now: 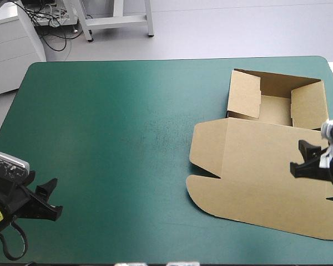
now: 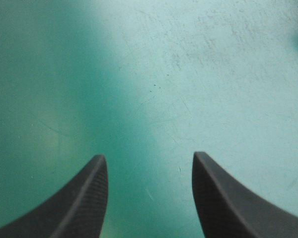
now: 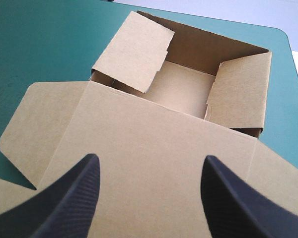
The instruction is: Fold the box
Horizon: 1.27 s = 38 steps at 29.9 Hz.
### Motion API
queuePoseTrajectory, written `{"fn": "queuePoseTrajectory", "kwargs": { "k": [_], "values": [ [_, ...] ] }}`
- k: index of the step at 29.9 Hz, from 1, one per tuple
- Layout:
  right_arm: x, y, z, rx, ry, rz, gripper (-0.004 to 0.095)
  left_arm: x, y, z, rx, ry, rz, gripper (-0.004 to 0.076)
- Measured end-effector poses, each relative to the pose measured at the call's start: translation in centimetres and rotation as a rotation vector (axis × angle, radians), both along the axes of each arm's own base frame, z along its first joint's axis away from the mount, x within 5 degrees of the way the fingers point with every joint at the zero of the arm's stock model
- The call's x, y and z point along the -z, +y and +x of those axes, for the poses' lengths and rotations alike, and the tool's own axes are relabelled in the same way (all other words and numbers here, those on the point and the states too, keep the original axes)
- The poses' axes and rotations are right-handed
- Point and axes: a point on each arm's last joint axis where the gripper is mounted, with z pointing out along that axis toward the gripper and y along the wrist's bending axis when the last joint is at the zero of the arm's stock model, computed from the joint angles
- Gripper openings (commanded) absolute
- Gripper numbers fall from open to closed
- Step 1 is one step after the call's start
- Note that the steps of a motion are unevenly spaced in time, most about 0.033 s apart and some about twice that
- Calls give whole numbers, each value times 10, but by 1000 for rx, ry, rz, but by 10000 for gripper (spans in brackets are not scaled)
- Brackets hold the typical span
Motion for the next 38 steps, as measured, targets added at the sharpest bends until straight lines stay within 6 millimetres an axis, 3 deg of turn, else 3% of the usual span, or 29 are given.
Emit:
{"fn": "queuePoseTrajectory", "kwargs": {
  "k": [7, 15, 27, 38],
  "values": [
    [45, 10, -39, -27, -42, 6, 529, 23, 2, -5, 7, 0, -7, 365],
    [84, 16, -62, -36, -50, 22, 436, 48, 12, -31, 10, -78, -63, 365],
    [127, 19, -73, -43, -7, 37, 434, 97, 20, -52, 2, -96, -122, 365],
    [145, 19, -70, -44, 36, 52, 368, 112, 19, -52, 7, -70, -127, 364]
  ]
}}
